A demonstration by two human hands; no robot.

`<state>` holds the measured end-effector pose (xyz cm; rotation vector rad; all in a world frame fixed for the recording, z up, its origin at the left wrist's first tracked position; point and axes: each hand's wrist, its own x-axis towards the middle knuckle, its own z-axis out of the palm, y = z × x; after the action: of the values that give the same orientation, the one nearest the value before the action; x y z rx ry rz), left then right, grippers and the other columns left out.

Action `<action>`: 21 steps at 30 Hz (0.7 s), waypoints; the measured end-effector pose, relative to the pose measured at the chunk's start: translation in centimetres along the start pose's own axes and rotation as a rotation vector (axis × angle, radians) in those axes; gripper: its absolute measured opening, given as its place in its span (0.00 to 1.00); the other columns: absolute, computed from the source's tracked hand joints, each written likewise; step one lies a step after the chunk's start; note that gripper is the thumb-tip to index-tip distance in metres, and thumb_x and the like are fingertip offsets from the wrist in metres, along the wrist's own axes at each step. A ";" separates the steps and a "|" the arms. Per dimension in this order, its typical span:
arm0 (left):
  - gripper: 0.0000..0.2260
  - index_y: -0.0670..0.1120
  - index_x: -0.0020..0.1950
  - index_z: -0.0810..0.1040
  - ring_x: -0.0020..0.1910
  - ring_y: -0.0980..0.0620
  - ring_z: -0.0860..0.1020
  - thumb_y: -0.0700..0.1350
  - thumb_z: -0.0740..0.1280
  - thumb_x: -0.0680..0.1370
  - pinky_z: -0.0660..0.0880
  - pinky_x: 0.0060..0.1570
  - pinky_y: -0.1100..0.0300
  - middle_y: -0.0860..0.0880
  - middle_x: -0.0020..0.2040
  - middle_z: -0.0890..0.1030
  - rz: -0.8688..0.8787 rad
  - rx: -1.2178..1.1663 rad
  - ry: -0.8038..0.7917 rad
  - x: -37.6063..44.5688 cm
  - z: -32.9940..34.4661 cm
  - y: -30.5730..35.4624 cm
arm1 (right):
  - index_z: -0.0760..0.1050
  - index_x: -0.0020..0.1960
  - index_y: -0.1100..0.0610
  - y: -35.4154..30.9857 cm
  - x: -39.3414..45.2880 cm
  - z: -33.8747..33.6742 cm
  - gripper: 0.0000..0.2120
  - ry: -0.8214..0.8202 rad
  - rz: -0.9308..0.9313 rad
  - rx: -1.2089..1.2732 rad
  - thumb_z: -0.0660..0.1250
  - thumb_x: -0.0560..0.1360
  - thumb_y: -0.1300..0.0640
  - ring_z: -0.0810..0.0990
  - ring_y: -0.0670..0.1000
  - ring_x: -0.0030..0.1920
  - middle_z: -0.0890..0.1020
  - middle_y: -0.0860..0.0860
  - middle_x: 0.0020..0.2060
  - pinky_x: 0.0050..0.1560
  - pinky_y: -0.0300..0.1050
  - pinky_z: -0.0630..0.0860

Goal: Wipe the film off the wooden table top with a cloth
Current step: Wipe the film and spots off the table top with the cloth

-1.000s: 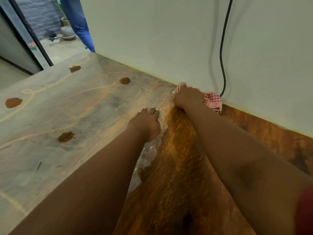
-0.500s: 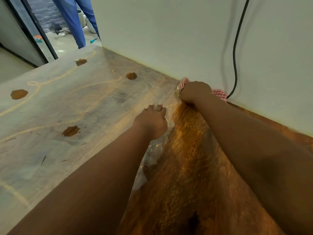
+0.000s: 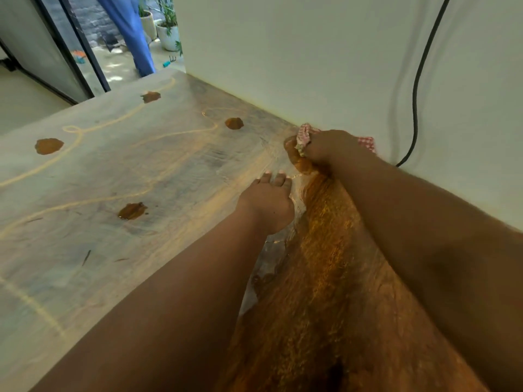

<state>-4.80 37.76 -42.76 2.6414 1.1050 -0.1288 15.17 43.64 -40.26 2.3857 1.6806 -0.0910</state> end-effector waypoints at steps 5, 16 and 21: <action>0.25 0.45 0.79 0.48 0.77 0.43 0.48 0.49 0.46 0.83 0.48 0.74 0.50 0.45 0.79 0.48 0.015 -0.010 -0.011 0.1 -0.3 -0.3 | 0.50 0.77 0.46 -2.9 -1.1 1.4 0.25 -0.017 -0.204 0.164 0.47 0.81 0.47 0.60 0.61 0.73 0.58 0.53 0.76 0.70 0.59 0.60; 0.24 0.45 0.78 0.49 0.77 0.42 0.49 0.48 0.47 0.82 0.49 0.74 0.50 0.45 0.79 0.49 0.022 -0.012 0.017 0.0 -0.1 -0.2 | 0.49 0.77 0.45 -2.6 0.0 0.8 0.27 -0.021 -0.066 0.167 0.47 0.80 0.41 0.63 0.62 0.71 0.59 0.53 0.76 0.69 0.63 0.61; 0.24 0.45 0.78 0.50 0.77 0.43 0.49 0.49 0.47 0.82 0.50 0.74 0.50 0.45 0.79 0.49 0.019 -0.013 -0.011 0.2 -0.4 -0.3 | 0.45 0.78 0.46 -1.6 -2.7 1.9 0.26 -0.065 -0.264 0.138 0.46 0.82 0.44 0.53 0.59 0.75 0.51 0.50 0.77 0.71 0.57 0.55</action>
<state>-4.89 38.23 -42.44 2.6356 1.0733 -0.1309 12.88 41.22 -41.82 2.2115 2.0078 -0.3335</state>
